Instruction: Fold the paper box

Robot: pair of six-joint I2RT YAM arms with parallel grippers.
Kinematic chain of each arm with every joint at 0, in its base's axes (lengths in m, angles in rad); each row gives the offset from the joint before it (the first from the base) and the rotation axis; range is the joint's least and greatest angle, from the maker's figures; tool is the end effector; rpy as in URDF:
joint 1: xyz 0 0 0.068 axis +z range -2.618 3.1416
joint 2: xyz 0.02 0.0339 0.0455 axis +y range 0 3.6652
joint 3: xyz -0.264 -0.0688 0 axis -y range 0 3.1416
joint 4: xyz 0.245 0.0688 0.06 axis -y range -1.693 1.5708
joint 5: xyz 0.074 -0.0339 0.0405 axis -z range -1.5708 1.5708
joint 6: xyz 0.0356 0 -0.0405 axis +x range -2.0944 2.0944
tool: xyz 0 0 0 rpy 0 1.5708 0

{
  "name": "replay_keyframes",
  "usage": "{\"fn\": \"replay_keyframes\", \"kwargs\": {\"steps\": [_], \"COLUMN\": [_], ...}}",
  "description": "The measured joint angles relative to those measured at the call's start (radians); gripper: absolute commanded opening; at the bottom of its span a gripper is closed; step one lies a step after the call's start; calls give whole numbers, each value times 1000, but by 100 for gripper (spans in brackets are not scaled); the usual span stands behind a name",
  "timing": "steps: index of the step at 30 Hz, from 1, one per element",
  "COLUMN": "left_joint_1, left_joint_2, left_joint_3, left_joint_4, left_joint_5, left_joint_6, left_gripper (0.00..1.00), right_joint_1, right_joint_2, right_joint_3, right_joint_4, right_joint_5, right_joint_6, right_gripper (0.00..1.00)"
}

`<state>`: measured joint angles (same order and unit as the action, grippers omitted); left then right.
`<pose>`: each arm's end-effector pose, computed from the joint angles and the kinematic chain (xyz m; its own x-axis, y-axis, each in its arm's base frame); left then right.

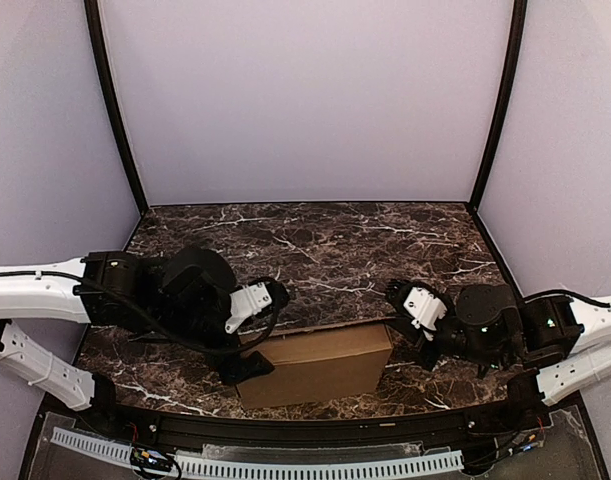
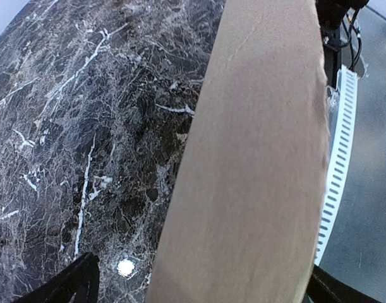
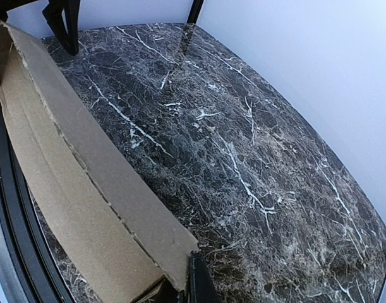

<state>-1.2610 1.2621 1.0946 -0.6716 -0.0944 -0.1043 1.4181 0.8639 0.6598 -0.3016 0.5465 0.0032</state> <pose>0.0838 -0.2509 0.3019 -0.3223 0.6669 -0.6718 0.9003 0.4353 0.0002 0.0475 0.1869 0.2728 -0.0762 -0.4769 -0.8756 -0.7750 0.5808 -0.2490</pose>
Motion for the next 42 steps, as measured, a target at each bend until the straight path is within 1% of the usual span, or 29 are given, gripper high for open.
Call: {"fn": "replay_keyframes", "kwargs": {"steps": [5,10,16,25,31,33,34,35,36,37,38,39,40,42], "left_joint_1": [2,2,2,2,3,3,2,2,2,2,2,1,0,0], "left_joint_2": [-228,-374,-422,-488,-485,-470,-461,-453,-448,-445,-445,-446,-447,-455], "left_joint_3": [-198,-369,-539,-710,-772,-778,-780,-784,-786,-788,-790,-791,-791,-792], "left_joint_4": [96,227,423,661,807,833,843,857,863,867,874,876,876,872], "left_joint_5": [8,24,39,47,53,56,59,63,65,69,77,81,86,84], "left_joint_6": [-85,-156,-227,-288,-293,-292,-291,-287,-288,-286,-275,-272,-269,-263], "left_gripper": [100,100,100,100,87,81,75,72,64,60,53,50,44,37], "right_joint_1": [0,0,0,0,0,-1,-1,-2,-3,-4,-4,-4,-5,-5], "right_joint_2": [0,0,7,16,27,37,44,51,62,75,92,107,120,145], "right_joint_3": [0,3,16,26,42,58,66,73,85,97,112,125,136,168], "right_joint_4": [2,2,-11,-18,-33,-53,-62,-71,-82,-94,-107,-117,-128,-159], "right_joint_5": [-8,-21,-34,-39,-50,-44,-40,-34,-27,-21,-15,-8,-3,9], "right_joint_6": [14,24,29,60,115,138,148,157,167,178,190,201,213,238], "right_gripper": [0,0,0,0,0,0,0,0,0,0,0,0,5,15]}}
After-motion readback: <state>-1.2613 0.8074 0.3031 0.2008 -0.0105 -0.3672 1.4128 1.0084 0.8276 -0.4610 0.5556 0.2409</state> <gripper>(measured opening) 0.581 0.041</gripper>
